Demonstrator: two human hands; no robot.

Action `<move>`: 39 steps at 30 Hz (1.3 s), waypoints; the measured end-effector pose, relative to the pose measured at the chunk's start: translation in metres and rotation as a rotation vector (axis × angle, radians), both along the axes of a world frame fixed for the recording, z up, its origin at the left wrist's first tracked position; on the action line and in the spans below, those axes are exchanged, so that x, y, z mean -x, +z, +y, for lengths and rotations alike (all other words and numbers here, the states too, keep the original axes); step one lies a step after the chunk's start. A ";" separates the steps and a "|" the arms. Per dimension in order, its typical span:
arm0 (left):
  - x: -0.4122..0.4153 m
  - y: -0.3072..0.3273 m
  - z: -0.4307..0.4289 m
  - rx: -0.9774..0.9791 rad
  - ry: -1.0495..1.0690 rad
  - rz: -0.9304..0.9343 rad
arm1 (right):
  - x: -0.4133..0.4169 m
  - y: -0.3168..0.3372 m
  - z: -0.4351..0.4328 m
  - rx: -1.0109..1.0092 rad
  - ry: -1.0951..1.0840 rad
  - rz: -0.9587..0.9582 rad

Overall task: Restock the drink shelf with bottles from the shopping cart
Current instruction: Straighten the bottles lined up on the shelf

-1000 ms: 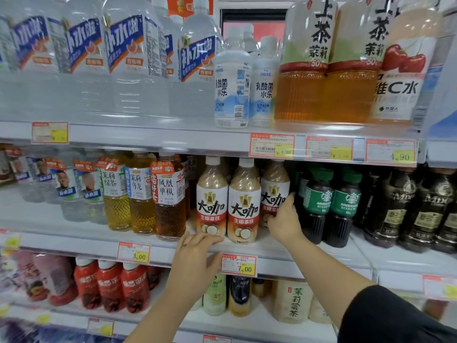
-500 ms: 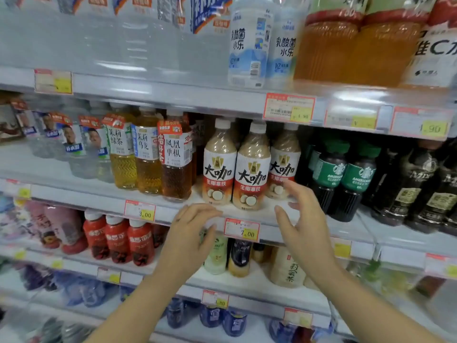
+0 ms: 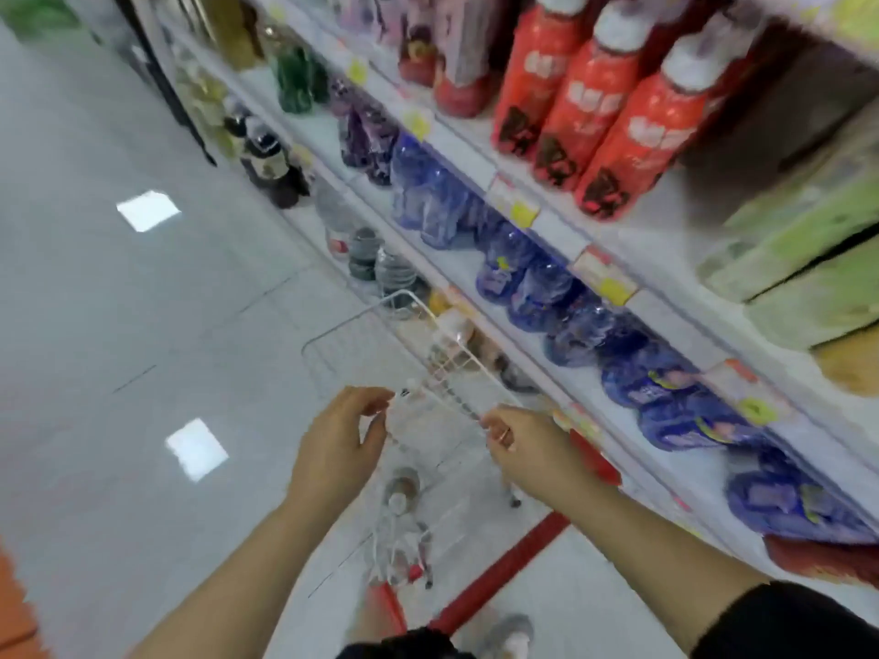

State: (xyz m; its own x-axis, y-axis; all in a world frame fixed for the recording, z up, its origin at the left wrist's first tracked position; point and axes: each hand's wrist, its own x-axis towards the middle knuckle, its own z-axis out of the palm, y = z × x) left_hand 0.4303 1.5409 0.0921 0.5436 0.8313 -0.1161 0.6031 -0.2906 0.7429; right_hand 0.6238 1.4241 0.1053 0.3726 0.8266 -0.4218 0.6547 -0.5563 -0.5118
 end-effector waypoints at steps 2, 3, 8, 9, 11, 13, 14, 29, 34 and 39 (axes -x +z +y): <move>0.031 -0.036 0.002 0.082 0.052 0.109 | 0.018 -0.047 0.024 0.080 0.064 0.050; 0.043 -0.053 0.002 0.112 0.048 0.163 | 0.028 -0.071 0.033 0.132 0.107 0.075; 0.071 -0.117 -0.004 0.243 -0.057 0.308 | 0.072 -0.167 0.056 0.345 0.311 0.209; 0.073 -0.127 -0.006 0.264 -0.076 0.318 | 0.079 -0.182 0.055 0.363 0.345 0.239; 0.076 -0.143 -0.009 0.273 -0.105 0.333 | 0.090 -0.207 0.051 0.398 0.419 0.279; 0.078 -0.155 -0.013 0.256 -0.100 0.315 | 0.098 -0.229 0.044 0.420 0.454 0.294; 0.080 -0.158 -0.015 0.251 -0.091 0.300 | 0.100 -0.237 0.041 0.443 0.444 0.299; 0.029 -0.059 -0.010 0.287 -0.204 0.237 | 0.029 -0.065 0.036 -0.070 0.136 0.162; -0.031 0.048 -0.010 0.284 -0.225 -0.013 | -0.010 0.092 0.001 -0.385 0.010 0.057; -0.085 0.164 -0.031 0.284 -0.520 -0.172 | -0.034 0.232 -0.060 -0.673 0.056 -0.080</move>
State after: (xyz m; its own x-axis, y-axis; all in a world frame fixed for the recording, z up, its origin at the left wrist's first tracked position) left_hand 0.5150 1.5095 0.2556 0.9002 0.4016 -0.1682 0.2996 -0.2911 0.9086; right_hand 0.6579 1.3642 0.3371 0.3302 0.9184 0.2180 0.7237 -0.0981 -0.6831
